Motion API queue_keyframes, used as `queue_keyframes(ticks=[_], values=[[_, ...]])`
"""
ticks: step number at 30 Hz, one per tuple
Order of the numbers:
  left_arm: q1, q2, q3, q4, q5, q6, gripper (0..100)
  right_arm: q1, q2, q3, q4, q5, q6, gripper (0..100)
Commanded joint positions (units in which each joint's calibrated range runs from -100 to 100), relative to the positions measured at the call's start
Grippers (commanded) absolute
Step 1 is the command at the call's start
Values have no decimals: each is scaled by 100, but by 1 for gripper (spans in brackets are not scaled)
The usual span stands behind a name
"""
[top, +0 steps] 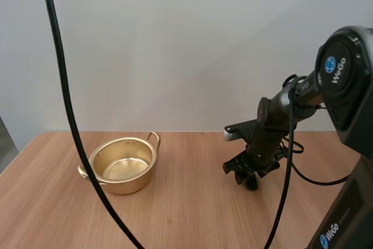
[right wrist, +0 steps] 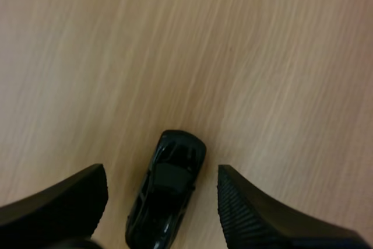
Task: Open the pot, put the car inside, and close it
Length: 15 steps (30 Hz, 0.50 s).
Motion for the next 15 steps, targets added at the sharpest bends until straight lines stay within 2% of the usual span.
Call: queue_keyframes(ticks=[1, 4, 5, 7, 8, 9, 10, 15], values=[[-5, 8, -6, 3, -4, -5, 0, -4, 202, 3, -7, -48, -2, 90], [-5, 8, -6, 3, -4, -5, 0, -4, 202, 3, -49, -111, -2, 82], [-5, 8, -6, 3, -4, -5, 0, -4, 202, 3, -63, -125, 8, 73], [-5, 8, -6, 3, -4, -5, 0, -4, 202, 3, -75, -125, 8, 49], [-5, 8, -6, 3, -4, -5, 0, -4, 202, 3, -75, -86, 8, 27], [-5, 8, -6, 3, -4, -5, 0, -4, 202, 3, -108, -62, 8, 10], [-5, 8, -6, 3, -4, -5, 0, -4, 202, 3, -171, -42, -13, 0], [-5, 8, -6, 3, -4, -5, 0, -4, -20, 3, -388, -138, -24, 0]])
